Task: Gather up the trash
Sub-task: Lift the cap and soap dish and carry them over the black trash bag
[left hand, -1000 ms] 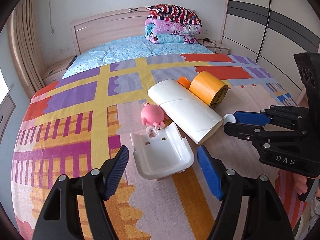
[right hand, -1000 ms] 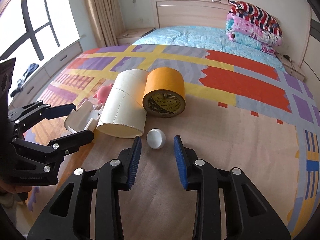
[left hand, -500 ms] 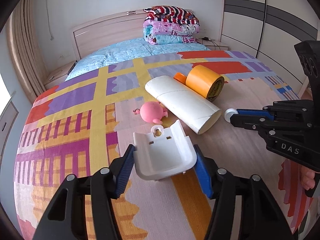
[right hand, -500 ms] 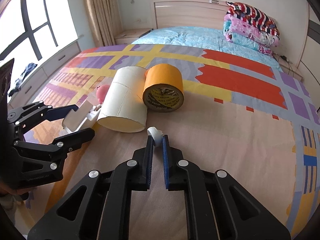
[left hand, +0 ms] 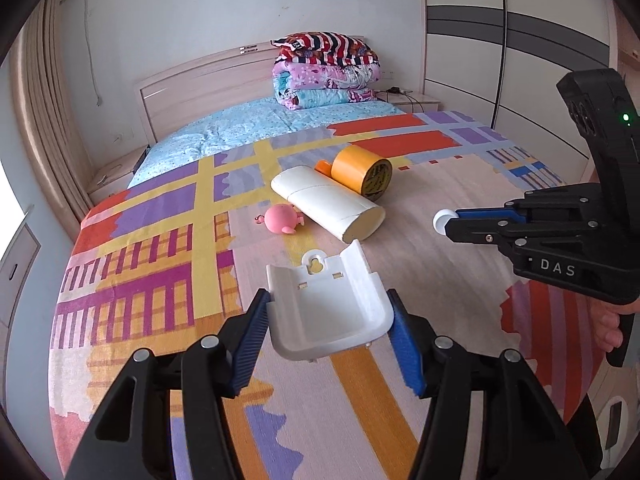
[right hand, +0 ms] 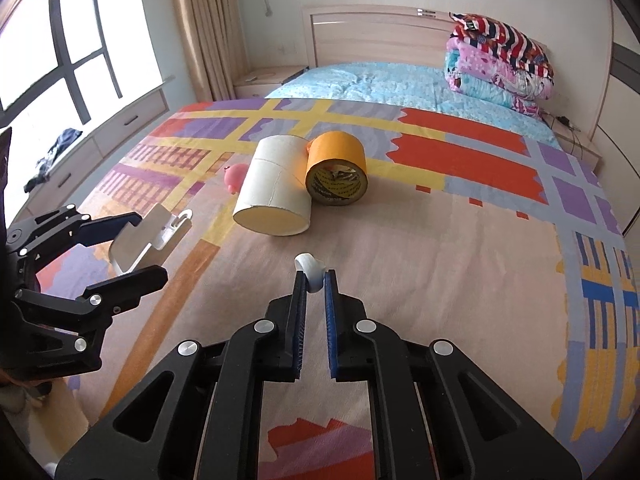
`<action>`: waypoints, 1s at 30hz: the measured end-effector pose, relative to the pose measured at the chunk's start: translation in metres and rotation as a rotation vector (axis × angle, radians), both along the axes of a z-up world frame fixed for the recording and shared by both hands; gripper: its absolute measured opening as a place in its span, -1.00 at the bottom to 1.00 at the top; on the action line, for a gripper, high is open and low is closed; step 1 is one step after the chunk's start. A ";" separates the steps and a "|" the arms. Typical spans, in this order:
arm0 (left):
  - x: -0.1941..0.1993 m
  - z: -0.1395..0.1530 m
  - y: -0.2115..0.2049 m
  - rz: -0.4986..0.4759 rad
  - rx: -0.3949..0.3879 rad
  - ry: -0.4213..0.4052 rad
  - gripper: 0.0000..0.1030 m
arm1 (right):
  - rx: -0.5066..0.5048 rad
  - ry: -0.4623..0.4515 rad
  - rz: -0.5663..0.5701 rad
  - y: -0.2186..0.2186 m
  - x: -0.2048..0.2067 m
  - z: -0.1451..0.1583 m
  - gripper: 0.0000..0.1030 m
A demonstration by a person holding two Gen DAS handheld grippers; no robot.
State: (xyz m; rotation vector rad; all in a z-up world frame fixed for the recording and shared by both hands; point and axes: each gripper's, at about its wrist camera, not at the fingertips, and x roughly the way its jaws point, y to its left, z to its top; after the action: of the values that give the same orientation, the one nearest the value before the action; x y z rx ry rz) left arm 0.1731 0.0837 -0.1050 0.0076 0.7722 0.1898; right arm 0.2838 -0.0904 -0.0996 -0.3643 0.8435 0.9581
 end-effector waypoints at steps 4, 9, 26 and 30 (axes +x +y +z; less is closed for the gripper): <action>-0.018 0.009 -0.014 -0.021 0.009 -0.019 0.08 | 0.012 -0.013 0.008 -0.011 -0.013 0.009 -0.81; -0.042 0.021 -0.032 -0.044 0.021 -0.047 0.08 | 0.038 -0.030 0.019 -0.026 -0.032 0.022 -0.81; -0.130 0.035 -0.091 -0.150 0.019 -0.092 0.08 | 0.081 -0.084 0.081 -0.097 -0.113 0.042 -0.81; -0.146 0.028 -0.103 -0.175 0.005 -0.079 0.08 | 0.076 -0.062 0.095 -0.113 -0.130 0.035 -0.81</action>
State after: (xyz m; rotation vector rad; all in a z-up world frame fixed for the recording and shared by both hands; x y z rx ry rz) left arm 0.0268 -0.0193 -0.0774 0.0713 0.6883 0.0257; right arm 0.1533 -0.2032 -0.0649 -0.3689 0.7366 1.0586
